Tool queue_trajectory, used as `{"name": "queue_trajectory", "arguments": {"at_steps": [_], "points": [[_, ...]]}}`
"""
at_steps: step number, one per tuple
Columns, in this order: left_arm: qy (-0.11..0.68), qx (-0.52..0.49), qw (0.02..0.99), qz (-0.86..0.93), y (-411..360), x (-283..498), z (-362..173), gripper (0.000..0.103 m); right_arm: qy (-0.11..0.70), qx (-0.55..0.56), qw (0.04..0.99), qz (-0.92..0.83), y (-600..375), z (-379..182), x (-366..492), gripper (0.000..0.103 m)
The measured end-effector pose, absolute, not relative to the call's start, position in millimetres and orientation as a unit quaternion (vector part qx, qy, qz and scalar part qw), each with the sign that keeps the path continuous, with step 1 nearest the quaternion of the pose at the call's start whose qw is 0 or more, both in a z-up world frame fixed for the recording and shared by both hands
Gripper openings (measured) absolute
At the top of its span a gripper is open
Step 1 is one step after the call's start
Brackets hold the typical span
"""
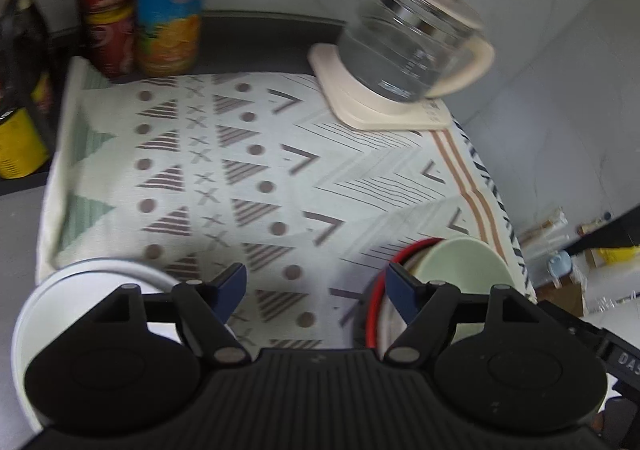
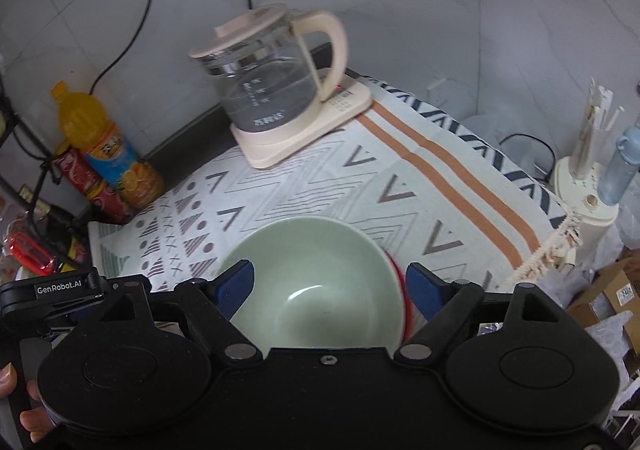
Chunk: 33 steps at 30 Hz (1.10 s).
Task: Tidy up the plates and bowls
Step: 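Move both grippers to the red bowl holding the green bowls, then close both grippers on the rim of the red bowl stack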
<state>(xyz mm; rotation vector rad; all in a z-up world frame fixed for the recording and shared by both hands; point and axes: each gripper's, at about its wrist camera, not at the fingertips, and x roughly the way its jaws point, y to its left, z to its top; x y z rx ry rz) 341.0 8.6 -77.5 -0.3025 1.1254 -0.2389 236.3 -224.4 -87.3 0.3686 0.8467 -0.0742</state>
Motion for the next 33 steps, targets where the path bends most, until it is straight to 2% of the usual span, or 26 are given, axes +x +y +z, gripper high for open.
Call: {"name": "queue_trajectory", "arguments": {"at_steps": [12,18,21,23,27,28,30,33], "points": [[0.572,-0.115,0.803,-0.12,-33,348,-113,0.074,0.456,0.184,0.869,-0.045,-247,-122,251,0.081],[0.594,-0.121,0.788,-0.106,-38,350,-130,0.07,0.49,0.194,0.849,-0.036,-257,-149,259,0.072],[0.604,-0.128,0.78,-0.104,-41,349,-137,0.065,0.505,0.201,0.839,-0.031,-260,-160,263,0.066],[0.613,-0.138,0.772,-0.099,-42,348,-144,0.054,0.511,0.202,0.835,-0.026,-261,-166,265,0.062],[0.617,-0.155,0.764,-0.104,-47,343,-152,0.043,0.526,0.211,0.824,-0.019,-263,-179,266,0.05],[0.616,-0.159,0.764,-0.106,-48,342,-153,0.039,0.532,0.214,0.819,-0.018,-263,-183,266,0.044],[0.615,-0.169,0.762,-0.113,-50,340,-154,0.03,0.537,0.221,0.814,-0.009,-261,-188,266,0.04],[0.613,-0.166,0.764,-0.116,-53,339,-154,0.03,0.535,0.213,0.818,0.008,-254,-189,264,0.036]]}}
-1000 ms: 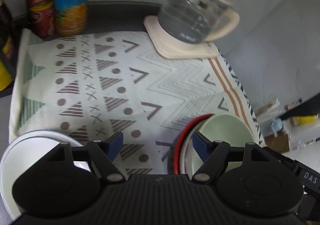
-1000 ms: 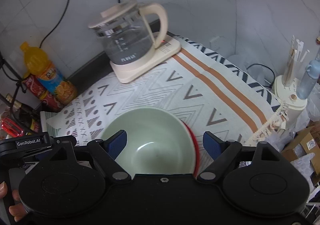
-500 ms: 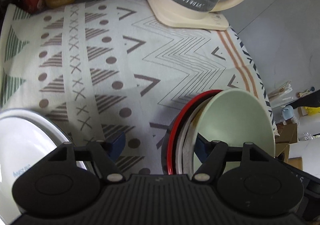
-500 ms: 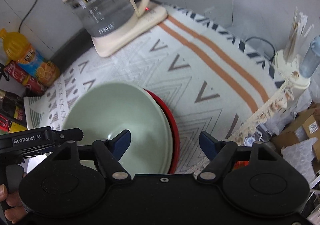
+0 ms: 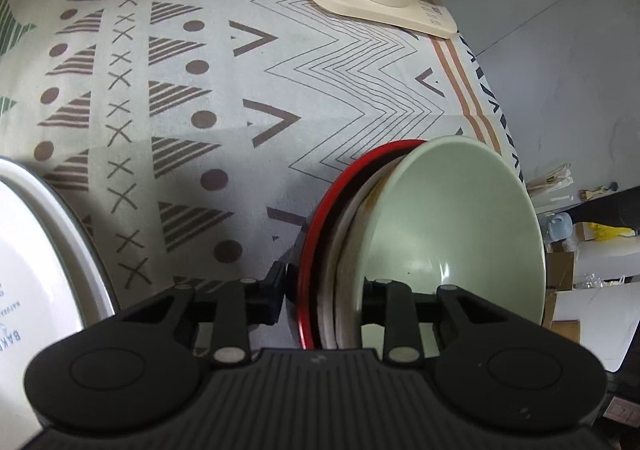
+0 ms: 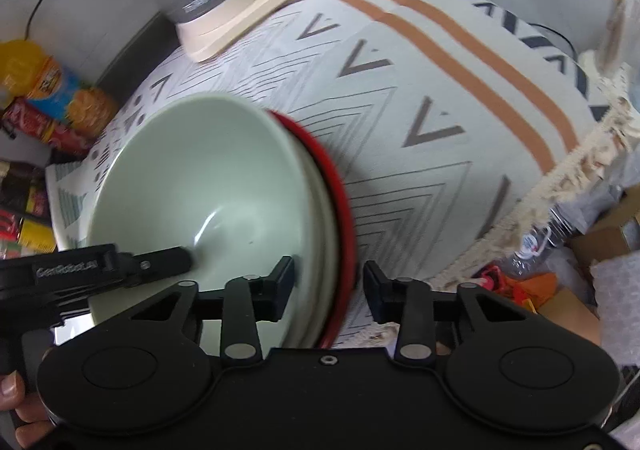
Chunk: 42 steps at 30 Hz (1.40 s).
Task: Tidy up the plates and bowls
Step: 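Close both grippers on the rim of the red bowl stack, then lift the bowl stack and carry it over the plate stack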
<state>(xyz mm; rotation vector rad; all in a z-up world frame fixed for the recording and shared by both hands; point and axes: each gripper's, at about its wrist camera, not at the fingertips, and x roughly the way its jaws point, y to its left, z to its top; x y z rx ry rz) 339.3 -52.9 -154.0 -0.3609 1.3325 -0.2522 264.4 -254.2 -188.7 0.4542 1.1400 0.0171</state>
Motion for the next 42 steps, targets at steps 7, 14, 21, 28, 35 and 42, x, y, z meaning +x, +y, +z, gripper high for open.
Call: {"name": "queue_trajectory", "arguments": {"at_steps": [7,14,21,28,35,42], "points": [[0.605,-0.162,0.771,-0.116,-51,336,-150,0.029,0.526,0.219,0.821,0.002,-255,-188,263,0.033],[0.593,-0.164,0.78,-0.116,-41,329,-140,0.029,0.517,0.223,0.827,0.005,-251,-184,260,0.031],[0.573,-0.172,0.793,-0.113,-27,321,-123,0.029,0.502,0.226,0.835,0.013,-245,-171,255,0.03],[0.556,-0.18,0.805,-0.103,-7,313,-105,0.029,0.488,0.22,0.844,0.026,-230,-154,253,0.03],[0.538,-0.189,0.816,-0.089,18,306,-88,0.029,0.481,0.206,0.851,0.047,-210,-136,254,0.03],[0.522,-0.201,0.827,-0.065,46,297,-77,0.029,0.475,0.193,0.856,0.074,-184,-125,256,0.03]]}}
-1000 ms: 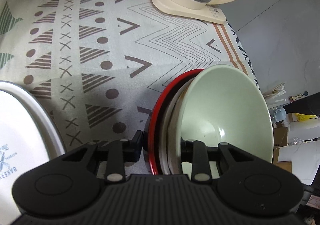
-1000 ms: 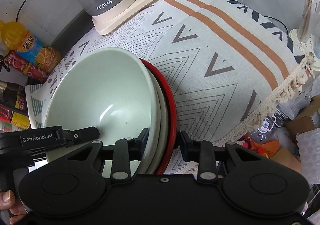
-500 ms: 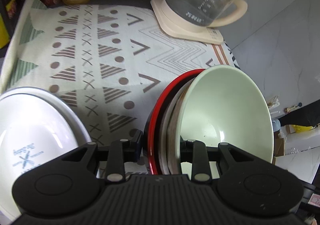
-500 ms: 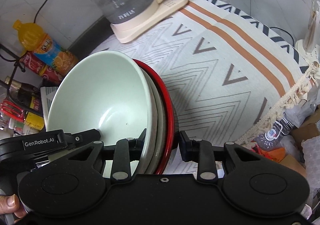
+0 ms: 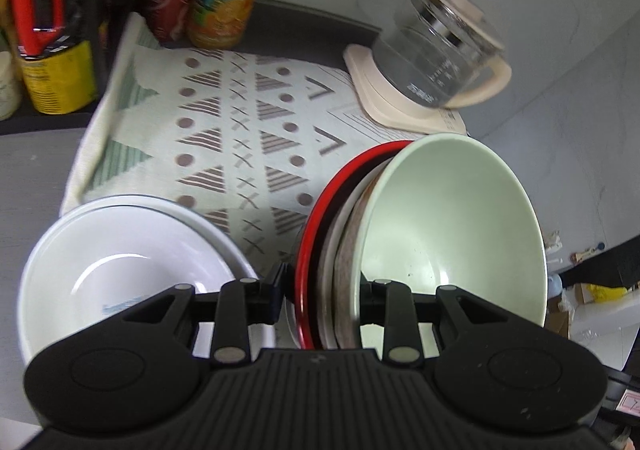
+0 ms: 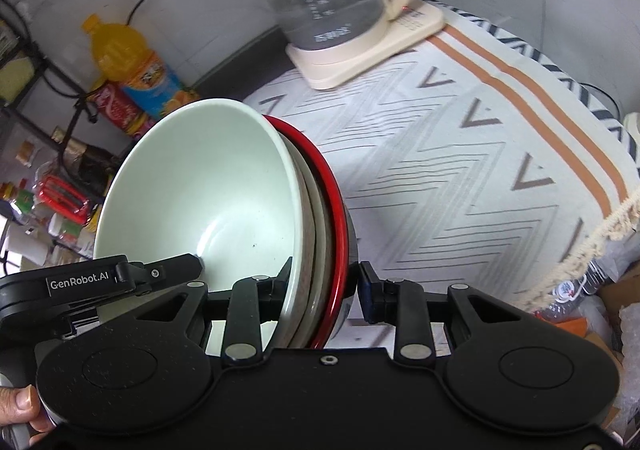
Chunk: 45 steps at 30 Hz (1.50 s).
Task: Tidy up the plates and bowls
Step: 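Lift the bowl stack and carry it over the plate stack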
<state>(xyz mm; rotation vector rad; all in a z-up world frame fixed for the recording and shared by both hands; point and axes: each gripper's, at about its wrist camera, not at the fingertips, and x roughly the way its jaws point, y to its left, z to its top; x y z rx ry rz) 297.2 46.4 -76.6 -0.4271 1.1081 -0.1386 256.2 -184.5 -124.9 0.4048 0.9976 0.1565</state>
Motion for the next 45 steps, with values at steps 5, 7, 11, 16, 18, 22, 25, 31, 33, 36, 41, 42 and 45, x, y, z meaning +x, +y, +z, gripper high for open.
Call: {"name": "queue_trajectory", "arguments": {"at_steps": [5,7,11,16,18,22,25,31,33,36,41,42,45], "points": [[0.51,-0.209,0.833,-0.048,67,289,-71,0.029,0.472,0.18,0.858,0.095,-164,-119,258,0.03],[0.507,-0.214,0.834,-0.04,76,285,-69,0.029,0.472,0.176,0.858,0.103,-156,-117,258,0.03],[0.498,-0.219,0.839,-0.026,93,276,-64,0.029,0.471,0.166,0.858,0.119,-140,-112,260,0.03],[0.489,-0.227,0.842,-0.005,113,262,-59,0.029,0.468,0.156,0.859,0.14,-119,-107,258,0.03],[0.486,-0.23,0.843,0.003,120,256,-59,0.029,0.468,0.152,0.858,0.148,-111,-106,257,0.03],[0.483,-0.241,0.842,0.02,134,242,-61,0.029,0.47,0.142,0.856,0.163,-95,-106,252,0.03],[0.485,-0.255,0.836,0.033,145,233,-67,0.029,0.474,0.133,0.853,0.175,-84,-108,249,0.03],[0.488,-0.267,0.829,0.056,159,218,-76,0.03,0.488,0.115,0.844,0.193,-65,-116,244,0.03],[0.488,-0.271,0.827,0.064,164,216,-79,0.03,0.492,0.111,0.84,0.198,-60,-119,243,0.03],[0.487,-0.275,0.826,0.073,169,214,-83,0.029,0.497,0.107,0.837,0.204,-54,-124,241,0.03],[0.491,-0.279,0.82,0.087,177,212,-93,0.029,0.504,0.103,0.832,0.21,-44,-133,244,0.03],[0.493,-0.28,0.819,0.089,179,212,-95,0.029,0.506,0.103,0.83,0.211,-42,-135,245,0.03],[0.496,-0.281,0.816,0.092,182,213,-101,0.029,0.511,0.101,0.827,0.212,-38,-141,247,0.03]]}}
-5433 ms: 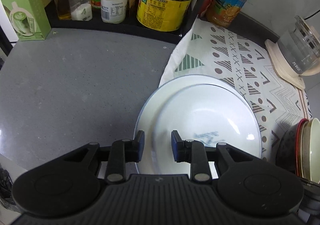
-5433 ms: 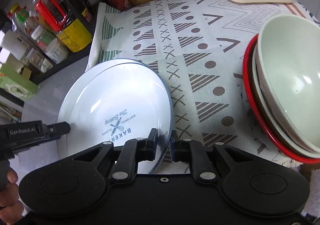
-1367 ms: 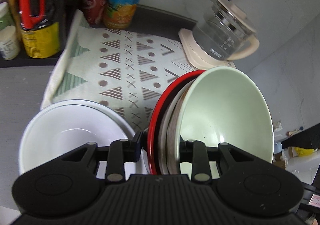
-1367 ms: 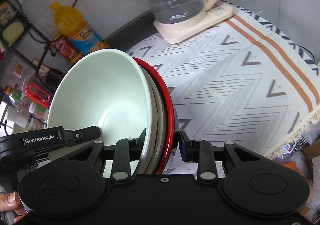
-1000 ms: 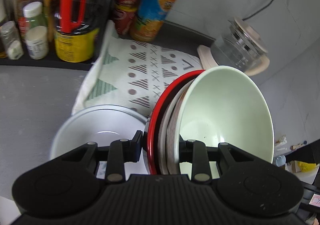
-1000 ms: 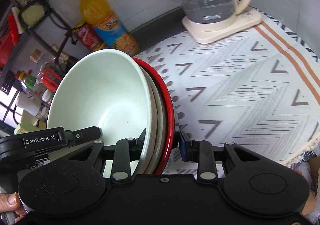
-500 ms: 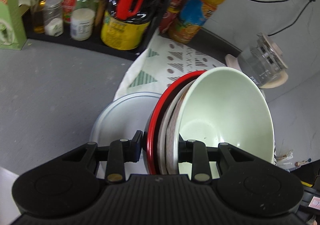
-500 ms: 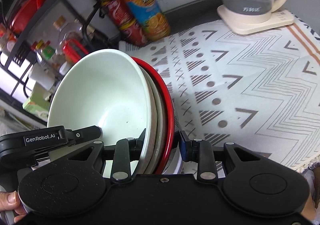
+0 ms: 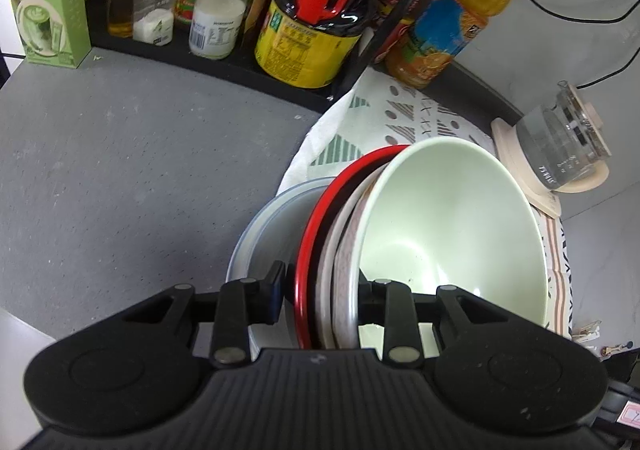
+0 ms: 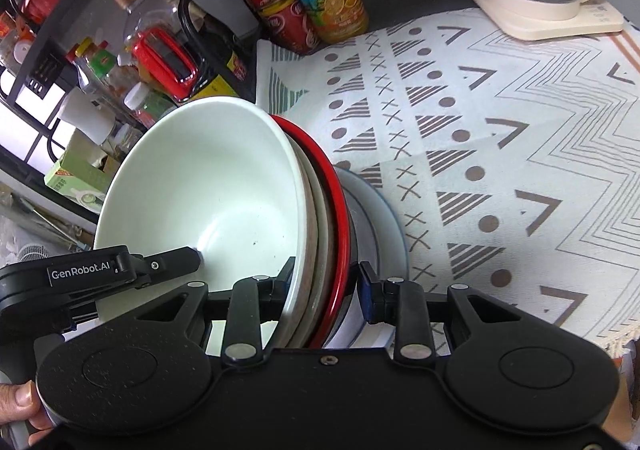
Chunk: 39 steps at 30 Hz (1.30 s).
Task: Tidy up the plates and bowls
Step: 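Lift the bowl stack and carry it over the plate stack, then lower the bowl stack onto the plates and open both grippers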
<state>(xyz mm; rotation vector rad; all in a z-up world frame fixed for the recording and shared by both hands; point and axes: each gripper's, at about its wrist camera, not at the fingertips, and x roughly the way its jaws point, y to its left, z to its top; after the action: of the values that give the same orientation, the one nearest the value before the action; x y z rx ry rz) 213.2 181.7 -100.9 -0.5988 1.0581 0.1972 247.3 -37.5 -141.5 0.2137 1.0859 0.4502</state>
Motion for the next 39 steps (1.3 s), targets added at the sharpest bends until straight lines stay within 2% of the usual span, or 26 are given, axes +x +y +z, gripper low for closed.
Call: {"name": "queue_trajectory", "arguments": {"at_steps": [22,27,30,32,35,39], "points": [[0.509,-0.286,0.807,0.092,185,220,-122,0.029,0.517,0.112,0.828,0.188,-32,-163,256,0.029],[0.504,-0.265,0.818,0.088,181,219,-109,0.035,0.506,0.118,0.834,0.186,-33,-157,256,0.033],[0.493,-0.248,0.83,0.078,177,220,-97,0.047,0.503,0.128,0.835,0.184,-38,-149,254,0.037],[0.485,-0.232,0.84,0.075,174,220,-89,0.057,0.495,0.136,0.839,0.18,-44,-139,250,0.052],[0.473,-0.224,0.848,0.078,169,220,-78,0.069,0.474,0.133,0.853,0.173,-52,-124,244,0.063],[0.462,-0.223,0.854,0.081,165,217,-68,0.082,0.452,0.139,0.867,0.159,-68,-110,240,0.072]]}}
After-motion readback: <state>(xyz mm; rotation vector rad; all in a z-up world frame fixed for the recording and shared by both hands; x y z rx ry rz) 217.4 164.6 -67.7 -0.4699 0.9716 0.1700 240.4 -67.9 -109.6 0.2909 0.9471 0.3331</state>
